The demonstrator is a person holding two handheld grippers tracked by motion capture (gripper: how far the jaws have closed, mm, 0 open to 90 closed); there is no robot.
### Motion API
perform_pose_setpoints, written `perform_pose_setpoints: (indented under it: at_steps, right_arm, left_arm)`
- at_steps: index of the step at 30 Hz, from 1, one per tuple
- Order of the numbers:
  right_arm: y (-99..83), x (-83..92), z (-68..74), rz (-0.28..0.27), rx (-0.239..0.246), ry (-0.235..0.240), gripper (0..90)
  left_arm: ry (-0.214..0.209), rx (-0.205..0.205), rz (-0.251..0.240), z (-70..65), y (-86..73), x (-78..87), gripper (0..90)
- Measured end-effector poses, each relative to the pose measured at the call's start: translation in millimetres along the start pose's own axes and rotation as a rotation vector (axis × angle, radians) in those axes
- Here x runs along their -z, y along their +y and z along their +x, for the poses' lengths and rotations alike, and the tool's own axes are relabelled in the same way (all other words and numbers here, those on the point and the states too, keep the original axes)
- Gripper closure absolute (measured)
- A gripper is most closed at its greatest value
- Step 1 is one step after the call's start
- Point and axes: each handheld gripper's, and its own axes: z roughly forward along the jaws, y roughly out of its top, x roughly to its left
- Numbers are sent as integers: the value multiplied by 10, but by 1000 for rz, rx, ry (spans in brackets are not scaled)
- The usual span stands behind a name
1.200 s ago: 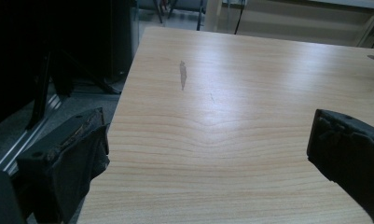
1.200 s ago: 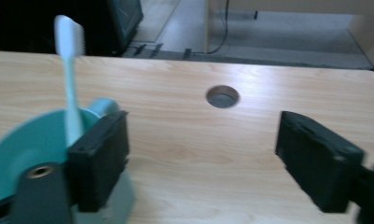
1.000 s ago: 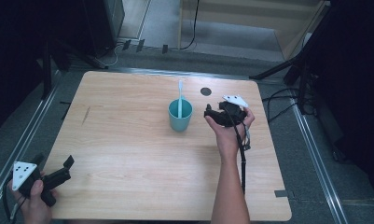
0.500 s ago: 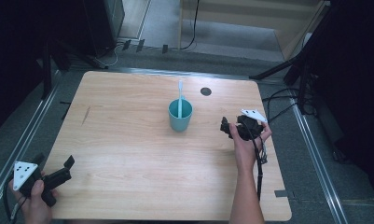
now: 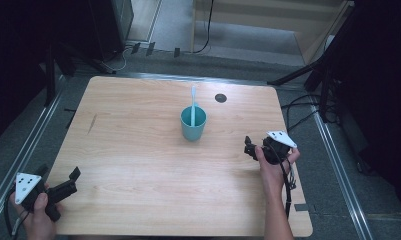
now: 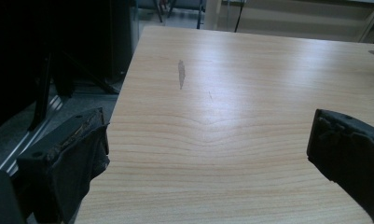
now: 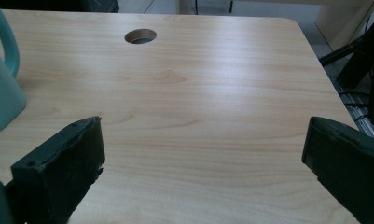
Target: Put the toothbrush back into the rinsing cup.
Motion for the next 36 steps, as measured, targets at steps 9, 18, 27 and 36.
perform_pose_setpoints:
  at_steps: [9, 18, 27, 36]
  right_arm:
    - [-315, 265, -209, -51, -18, 33, 0]
    - [-618, 603, -596, -68, -32, 28, 0]
    - [-805, 911, -918, -100, -48, 17, 0]
    - [-915, 1083, -1059, -135, -119, 26, 0]
  left_arm:
    - [3, 1, 0, 0, 0, 1, 0]
    - [5, 0, -1, -2, 0, 0, 0]
    - [8, 0, -2, -3, -2, 5, 0]
    - [3, 8, -4, 5, -2, 6, 0]
